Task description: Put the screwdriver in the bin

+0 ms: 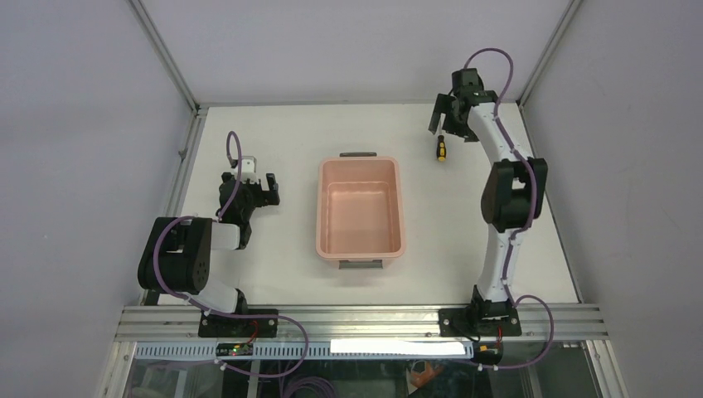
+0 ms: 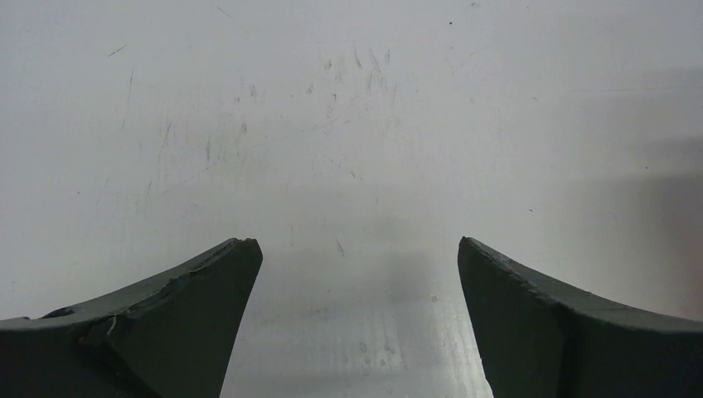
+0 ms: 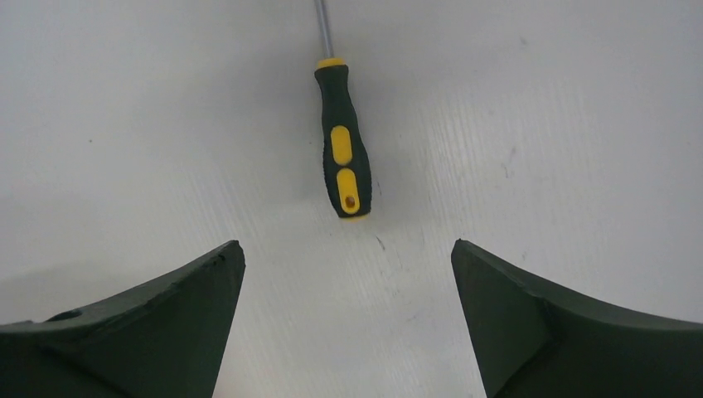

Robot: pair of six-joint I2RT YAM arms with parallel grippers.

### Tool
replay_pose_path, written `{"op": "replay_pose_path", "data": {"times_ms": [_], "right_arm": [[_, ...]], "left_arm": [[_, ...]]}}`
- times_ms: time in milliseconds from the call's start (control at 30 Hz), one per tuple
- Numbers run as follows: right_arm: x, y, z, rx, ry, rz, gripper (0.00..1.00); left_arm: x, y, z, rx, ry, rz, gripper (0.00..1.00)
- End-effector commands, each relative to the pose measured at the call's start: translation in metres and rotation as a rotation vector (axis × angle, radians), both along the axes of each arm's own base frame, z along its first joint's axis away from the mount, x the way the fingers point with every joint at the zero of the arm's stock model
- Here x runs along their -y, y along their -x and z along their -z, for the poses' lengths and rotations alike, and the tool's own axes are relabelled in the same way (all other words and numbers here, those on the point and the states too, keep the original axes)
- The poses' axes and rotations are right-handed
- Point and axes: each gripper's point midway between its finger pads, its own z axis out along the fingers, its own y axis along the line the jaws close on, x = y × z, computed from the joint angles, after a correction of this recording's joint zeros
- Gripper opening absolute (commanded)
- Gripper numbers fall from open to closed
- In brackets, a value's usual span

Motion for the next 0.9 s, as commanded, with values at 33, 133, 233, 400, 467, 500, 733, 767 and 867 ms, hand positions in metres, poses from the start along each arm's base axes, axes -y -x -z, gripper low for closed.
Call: {"op": "replay_pose_path", "data": {"times_ms": [33,133,233,400,467,500,733,767,867], "right_arm": [[-0.004,-0.028,0.03,-0.095,0.007,-0.045,0.99],[0.001,-0.038,0.054,-0.146,0.015,-0.023,0.99],[0.001,-0.039,0.079,-0.197,0.009,-0.02,0.94],[0.003,-0.038,0.109,-0.231,0.011,-0.013,0.84],[0.001,-0.039,0.117,-0.239,-0.002,-0.028,0.77],[0.0,-0.038,0.12,-0.246,-0.006,-0.026,0.72],[0.002,-0.037,0.111,-0.242,0.001,-0.023,0.12],[0.002,-0.038,0.102,-0.229,0.002,-0.03,0.06],[0.003,-0.036,0.065,-0.177,0.002,-0.028,0.0]], "left_arm": [[0.005,-0.004,-0.017,0.054,0.02,0.01,0.99],[0.005,-0.004,-0.016,0.053,0.02,0.01,0.99],[0.005,-0.004,-0.016,0.054,0.02,0.01,0.99],[0.005,-0.004,-0.017,0.054,0.02,0.01,0.99],[0.006,-0.004,-0.017,0.055,0.02,0.011,0.99],[0.005,-0.004,-0.017,0.056,0.02,0.011,0.99],[0.005,-0.004,-0.017,0.055,0.02,0.01,0.99],[0.005,-0.004,-0.016,0.054,0.02,0.01,0.99],[0.005,-0.004,-0.017,0.055,0.02,0.011,0.99]]}}
